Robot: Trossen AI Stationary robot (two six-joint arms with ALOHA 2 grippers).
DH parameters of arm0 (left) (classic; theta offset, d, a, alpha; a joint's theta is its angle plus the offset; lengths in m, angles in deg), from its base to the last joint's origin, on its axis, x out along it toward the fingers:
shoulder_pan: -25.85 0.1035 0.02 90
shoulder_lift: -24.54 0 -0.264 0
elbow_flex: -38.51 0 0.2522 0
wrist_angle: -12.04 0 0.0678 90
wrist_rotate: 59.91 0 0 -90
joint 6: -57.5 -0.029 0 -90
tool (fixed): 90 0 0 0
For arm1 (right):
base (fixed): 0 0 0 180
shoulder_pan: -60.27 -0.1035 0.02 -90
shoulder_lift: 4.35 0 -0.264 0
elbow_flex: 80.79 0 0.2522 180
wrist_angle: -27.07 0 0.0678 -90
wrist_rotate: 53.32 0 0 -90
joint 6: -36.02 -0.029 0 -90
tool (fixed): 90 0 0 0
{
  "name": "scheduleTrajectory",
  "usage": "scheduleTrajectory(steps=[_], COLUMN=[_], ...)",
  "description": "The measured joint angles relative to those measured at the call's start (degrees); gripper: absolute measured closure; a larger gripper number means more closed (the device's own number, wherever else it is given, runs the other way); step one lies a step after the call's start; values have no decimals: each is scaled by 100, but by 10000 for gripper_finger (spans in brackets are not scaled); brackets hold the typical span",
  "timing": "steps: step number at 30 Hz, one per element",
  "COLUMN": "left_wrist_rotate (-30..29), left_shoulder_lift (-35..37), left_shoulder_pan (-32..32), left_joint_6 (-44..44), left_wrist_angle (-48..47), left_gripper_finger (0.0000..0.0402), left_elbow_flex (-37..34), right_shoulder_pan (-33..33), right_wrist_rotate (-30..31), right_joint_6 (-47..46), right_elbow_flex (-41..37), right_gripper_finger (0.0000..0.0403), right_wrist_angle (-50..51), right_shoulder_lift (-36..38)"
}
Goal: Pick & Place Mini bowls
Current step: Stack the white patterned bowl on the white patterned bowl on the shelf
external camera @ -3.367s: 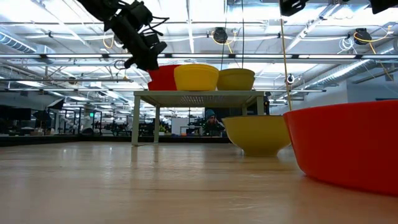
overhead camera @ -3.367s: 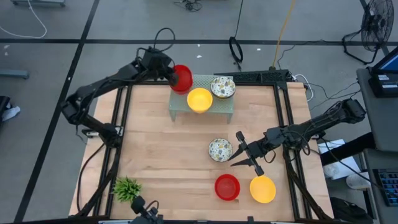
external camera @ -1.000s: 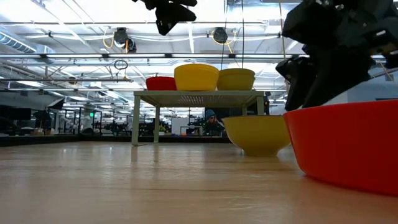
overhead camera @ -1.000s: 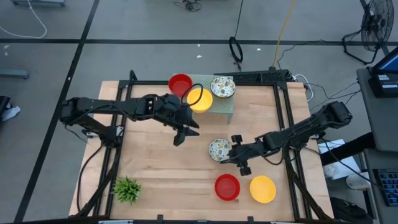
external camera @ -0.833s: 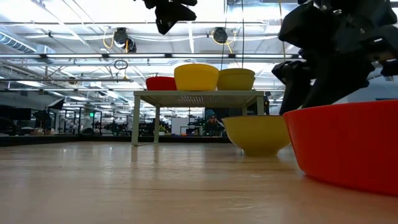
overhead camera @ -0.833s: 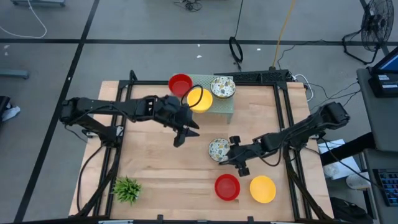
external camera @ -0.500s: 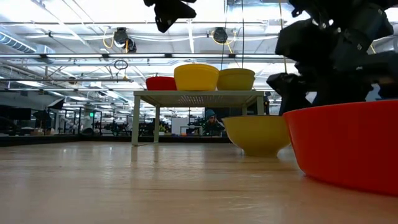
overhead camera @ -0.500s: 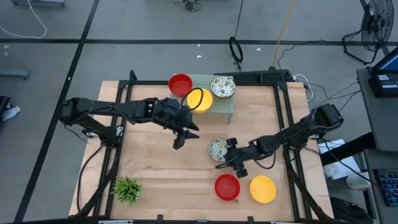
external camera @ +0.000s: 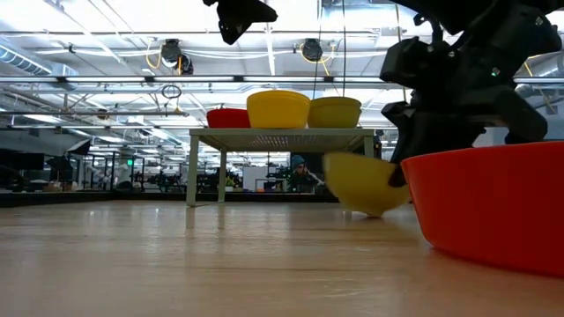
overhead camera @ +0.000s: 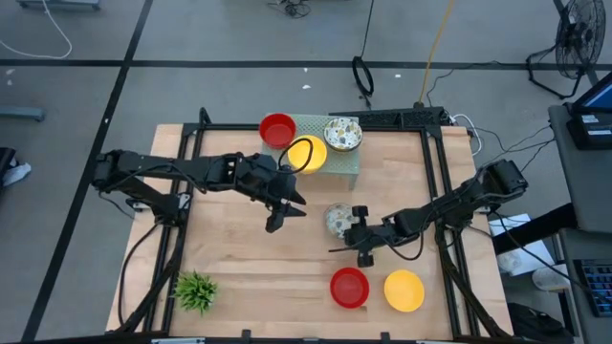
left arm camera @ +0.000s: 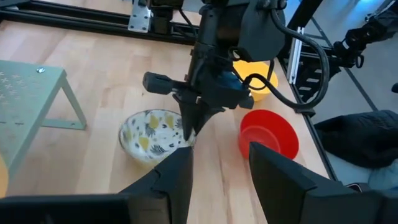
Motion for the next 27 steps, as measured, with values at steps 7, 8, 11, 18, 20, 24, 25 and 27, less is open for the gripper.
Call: scheduleTrajectory(steps=[7,8,11,18,20,24,25,27], left_wrist_rotate=[2,2,5,4,4,4,4,3], left_shoulder_lift=[0,0,0,0,0,0,0,0], left_shoulder_pan=[-4,-4,-4,0,0,0,0,0], left_joint_6=[-17,-17,-14,-133,-199,-229,-229,-229], left_wrist_angle=[-32,-40,-43,-222,-251,-284,-286,-285], left_gripper_finger=[243,243,243,243,243,243,243,243], left_elbow_flex=[0,0,0,-2,-2,-2,-2,-2], right_shoulder_pan=[-2,-19,-95,-168,-140,32,103,321], right_wrist_rotate=[60,17,-32,494,841,1532,1641,1700], right_joint_6=[-118,-155,-156,161,383,974,1141,1541], right_elbow_flex=[-1,-2,3,107,107,107,107,107], right_gripper_finger=[396,398,398,400,400,401,401,401], right_wrist_angle=[-29,-18,51,19,1,-203,-327,-679], right_shoulder_lift=[60,122,408,1675,2103,2847,2985,3197])
